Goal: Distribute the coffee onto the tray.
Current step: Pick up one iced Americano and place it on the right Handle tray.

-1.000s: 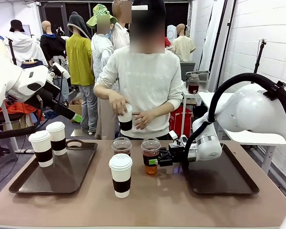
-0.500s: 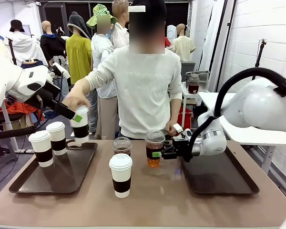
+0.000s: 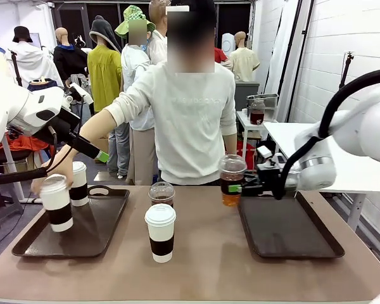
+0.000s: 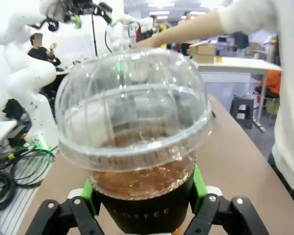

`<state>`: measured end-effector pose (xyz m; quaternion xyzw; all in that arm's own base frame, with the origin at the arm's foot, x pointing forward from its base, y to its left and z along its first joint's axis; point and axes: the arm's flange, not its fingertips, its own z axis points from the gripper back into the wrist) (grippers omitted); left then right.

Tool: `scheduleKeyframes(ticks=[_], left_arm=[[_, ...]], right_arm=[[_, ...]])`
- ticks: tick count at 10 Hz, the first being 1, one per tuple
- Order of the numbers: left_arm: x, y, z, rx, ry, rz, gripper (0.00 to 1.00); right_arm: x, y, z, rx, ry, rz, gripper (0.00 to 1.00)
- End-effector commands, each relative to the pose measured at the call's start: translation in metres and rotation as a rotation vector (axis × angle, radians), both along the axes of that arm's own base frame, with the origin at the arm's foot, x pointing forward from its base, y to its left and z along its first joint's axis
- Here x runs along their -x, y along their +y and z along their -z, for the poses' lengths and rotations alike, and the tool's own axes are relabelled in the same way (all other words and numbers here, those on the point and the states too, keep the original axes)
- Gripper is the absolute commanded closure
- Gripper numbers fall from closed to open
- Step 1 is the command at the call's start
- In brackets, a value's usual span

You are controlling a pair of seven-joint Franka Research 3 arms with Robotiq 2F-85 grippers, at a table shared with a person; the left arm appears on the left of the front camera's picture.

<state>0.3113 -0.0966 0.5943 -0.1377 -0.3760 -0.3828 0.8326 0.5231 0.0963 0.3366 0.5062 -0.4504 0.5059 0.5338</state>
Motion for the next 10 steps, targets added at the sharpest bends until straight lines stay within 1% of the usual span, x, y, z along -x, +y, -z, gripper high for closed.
scheduleKeyframes(ticks=[1,3,5,7,8,9,10], left_arm=[[0.000,0.002,0.000,0.005,0.002,0.022,0.00],[0.000,0.002,0.000,0.005,0.002,0.022,0.00],[0.000,0.002,0.000,0.005,0.002,0.022,0.00],[0.000,0.002,0.000,0.005,0.002,0.022,0.00],[0.000,0.002,0.000,0.005,0.002,0.022,0.00],[0.000,0.002,0.000,0.005,0.002,0.022,0.00],[0.000,0.002,0.000,0.005,0.002,0.022,0.00]], right_arm=[[0.007,-0.030,-0.009,-0.010,-0.006,0.026,0.18],[-0.003,-0.061,-0.005,-0.005,-0.034,0.079,0.18],[-0.019,-0.079,0.006,0.006,-0.046,0.138,0.18],[-0.032,-0.087,0.018,0.006,-0.045,0.197,0.18],[-0.034,-0.088,0.022,-0.003,-0.031,0.223,0.18],[-0.020,-0.090,0.020,0.030,-0.023,0.165,0.18],[-0.020,-0.090,0.020,0.030,-0.023,0.165,0.18]])
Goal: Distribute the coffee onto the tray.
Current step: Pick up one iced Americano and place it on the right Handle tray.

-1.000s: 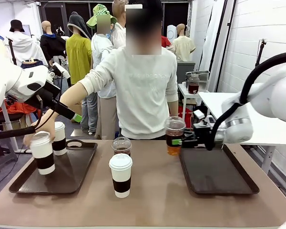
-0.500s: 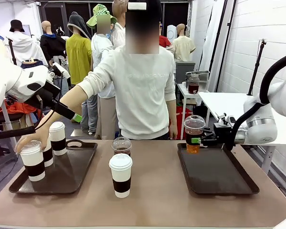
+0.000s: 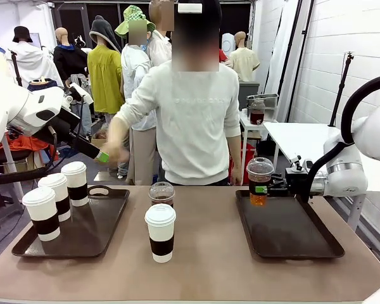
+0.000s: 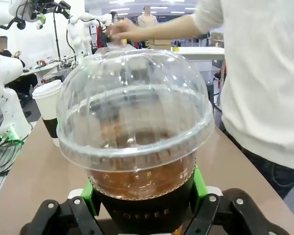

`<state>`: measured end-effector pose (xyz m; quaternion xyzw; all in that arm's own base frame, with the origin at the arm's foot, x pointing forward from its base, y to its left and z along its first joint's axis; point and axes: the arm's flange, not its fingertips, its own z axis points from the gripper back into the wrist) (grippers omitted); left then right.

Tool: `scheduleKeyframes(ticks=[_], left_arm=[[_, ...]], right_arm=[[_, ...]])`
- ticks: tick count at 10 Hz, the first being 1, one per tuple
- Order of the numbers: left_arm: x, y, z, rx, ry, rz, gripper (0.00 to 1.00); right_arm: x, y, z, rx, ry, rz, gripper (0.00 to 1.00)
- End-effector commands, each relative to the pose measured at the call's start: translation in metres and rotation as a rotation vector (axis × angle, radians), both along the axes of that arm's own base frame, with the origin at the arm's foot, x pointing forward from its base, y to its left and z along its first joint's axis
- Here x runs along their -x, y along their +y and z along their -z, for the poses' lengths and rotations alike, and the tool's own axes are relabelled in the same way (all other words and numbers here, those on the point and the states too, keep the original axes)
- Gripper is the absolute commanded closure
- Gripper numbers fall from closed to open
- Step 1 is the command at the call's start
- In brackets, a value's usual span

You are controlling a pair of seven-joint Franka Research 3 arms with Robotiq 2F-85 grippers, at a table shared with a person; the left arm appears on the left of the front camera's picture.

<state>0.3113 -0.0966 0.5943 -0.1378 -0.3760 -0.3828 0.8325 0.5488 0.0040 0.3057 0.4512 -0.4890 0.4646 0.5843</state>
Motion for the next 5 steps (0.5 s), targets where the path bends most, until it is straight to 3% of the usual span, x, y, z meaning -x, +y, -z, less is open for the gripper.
scheduleKeyframes(ticks=[1,3,5], left_arm=[[0.000,0.002,0.000,0.005,0.002,0.022,0.00],[0.000,0.002,0.000,0.005,0.002,0.022,0.00],[0.000,0.002,0.000,0.005,0.002,0.022,0.00]], right_arm=[[0.005,0.002,-0.011,-0.003,-0.014,-0.019,0.18],[0.001,0.000,-0.001,0.003,-0.001,-0.004,0.18],[-0.021,-0.003,0.015,-0.036,-0.046,0.024,0.18]])
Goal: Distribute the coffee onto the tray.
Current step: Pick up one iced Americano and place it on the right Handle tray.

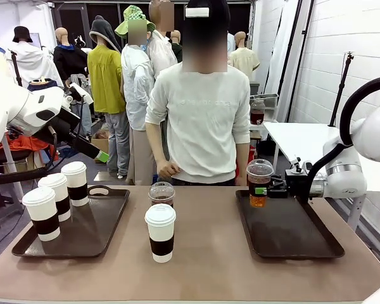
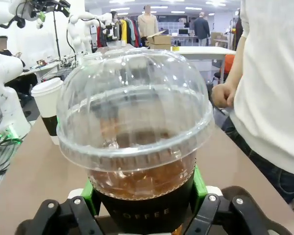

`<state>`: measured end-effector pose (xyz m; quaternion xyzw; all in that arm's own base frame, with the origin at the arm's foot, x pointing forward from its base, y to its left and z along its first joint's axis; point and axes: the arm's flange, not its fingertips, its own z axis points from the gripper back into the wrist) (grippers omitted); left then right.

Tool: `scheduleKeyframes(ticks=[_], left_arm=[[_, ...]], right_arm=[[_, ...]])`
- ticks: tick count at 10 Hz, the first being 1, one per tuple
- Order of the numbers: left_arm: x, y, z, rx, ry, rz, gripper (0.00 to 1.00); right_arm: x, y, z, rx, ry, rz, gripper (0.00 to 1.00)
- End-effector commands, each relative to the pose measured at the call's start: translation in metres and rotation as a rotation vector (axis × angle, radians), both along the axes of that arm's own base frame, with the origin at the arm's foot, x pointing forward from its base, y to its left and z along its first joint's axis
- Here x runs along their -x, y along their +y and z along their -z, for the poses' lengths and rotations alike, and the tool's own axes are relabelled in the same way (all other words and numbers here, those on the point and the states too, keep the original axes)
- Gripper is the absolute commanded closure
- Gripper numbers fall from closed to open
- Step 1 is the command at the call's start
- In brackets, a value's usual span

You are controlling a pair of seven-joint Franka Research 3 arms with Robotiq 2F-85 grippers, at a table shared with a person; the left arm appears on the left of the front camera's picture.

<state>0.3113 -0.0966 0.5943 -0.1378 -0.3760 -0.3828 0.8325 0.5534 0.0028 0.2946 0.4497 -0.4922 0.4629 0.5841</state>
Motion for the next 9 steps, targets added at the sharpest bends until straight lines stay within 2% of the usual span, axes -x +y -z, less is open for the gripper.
scheduleKeyframes(ticks=[1,5,9], left_arm=[[0.000,0.002,0.001,0.005,0.003,0.022,0.00],[0.000,0.002,0.001,0.005,0.003,0.022,0.00],[0.000,0.002,0.001,0.005,0.003,0.022,0.00]], right_arm=[[-0.023,-0.003,0.011,-0.040,-0.053,0.010,0.18],[-0.047,-0.010,0.038,-0.047,-0.093,0.060,0.18],[-0.066,-0.012,0.051,-0.066,-0.064,0.094,0.18]])
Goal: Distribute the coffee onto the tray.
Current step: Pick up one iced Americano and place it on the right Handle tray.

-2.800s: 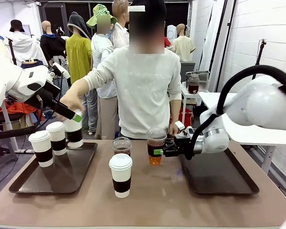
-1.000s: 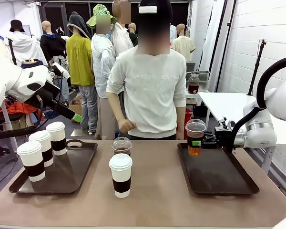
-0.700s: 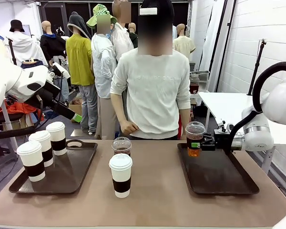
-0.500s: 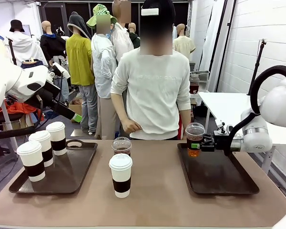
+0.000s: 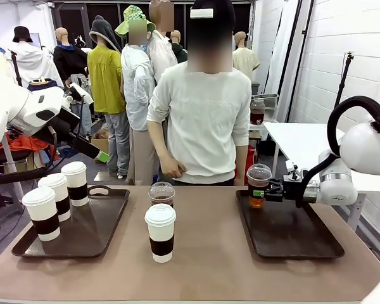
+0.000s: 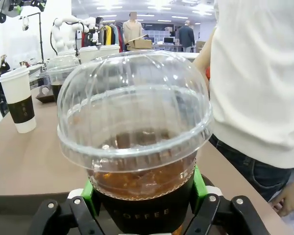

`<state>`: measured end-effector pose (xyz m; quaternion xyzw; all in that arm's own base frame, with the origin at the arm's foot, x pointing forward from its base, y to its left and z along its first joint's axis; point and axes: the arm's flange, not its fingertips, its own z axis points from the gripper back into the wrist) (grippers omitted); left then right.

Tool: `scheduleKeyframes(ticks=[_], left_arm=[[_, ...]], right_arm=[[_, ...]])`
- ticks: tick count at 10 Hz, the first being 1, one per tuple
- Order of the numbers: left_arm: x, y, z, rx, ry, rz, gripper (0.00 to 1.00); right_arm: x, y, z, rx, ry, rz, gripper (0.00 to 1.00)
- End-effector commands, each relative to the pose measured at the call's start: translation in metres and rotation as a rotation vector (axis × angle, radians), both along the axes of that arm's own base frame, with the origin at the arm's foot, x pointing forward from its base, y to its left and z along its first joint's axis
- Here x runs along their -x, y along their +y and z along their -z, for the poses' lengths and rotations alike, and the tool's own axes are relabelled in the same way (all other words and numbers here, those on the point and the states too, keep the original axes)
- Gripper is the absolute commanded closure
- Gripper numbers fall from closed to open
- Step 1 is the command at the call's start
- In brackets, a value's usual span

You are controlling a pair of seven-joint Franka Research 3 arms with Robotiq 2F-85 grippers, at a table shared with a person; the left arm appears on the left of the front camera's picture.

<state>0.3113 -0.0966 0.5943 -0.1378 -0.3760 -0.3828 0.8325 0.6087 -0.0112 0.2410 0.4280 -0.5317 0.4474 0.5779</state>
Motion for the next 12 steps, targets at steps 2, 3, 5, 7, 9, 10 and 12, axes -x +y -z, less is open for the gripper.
scheduleKeyframes(ticks=[2,3,5,7,9,10,12], left_arm=[[0.000,0.002,0.001,0.005,0.003,0.022,0.00],[0.000,0.002,0.001,0.005,0.003,0.022,0.00],[0.000,0.002,0.001,0.005,0.003,0.022,0.00],[0.000,0.002,0.001,0.005,0.003,0.022,0.00],[0.000,0.002,0.001,0.005,0.003,0.022,0.00],[0.000,0.002,0.001,0.005,0.003,0.022,0.00],[0.000,0.002,0.001,0.005,0.003,0.022,0.00]], right_arm=[[-0.017,0.000,0.008,-0.044,0.015,0.042,0.18],[-0.018,0.000,0.012,-0.044,0.021,0.045,0.18],[-0.021,0.000,0.018,-0.046,0.046,0.049,0.18],[-0.020,0.001,0.021,-0.045,0.066,0.041,0.18],[-0.019,0.004,0.021,-0.041,0.100,0.025,0.00],[-0.017,0.004,0.022,-0.045,0.112,0.027,0.00],[-0.008,0.001,0.021,-0.045,0.122,0.036,0.00]])
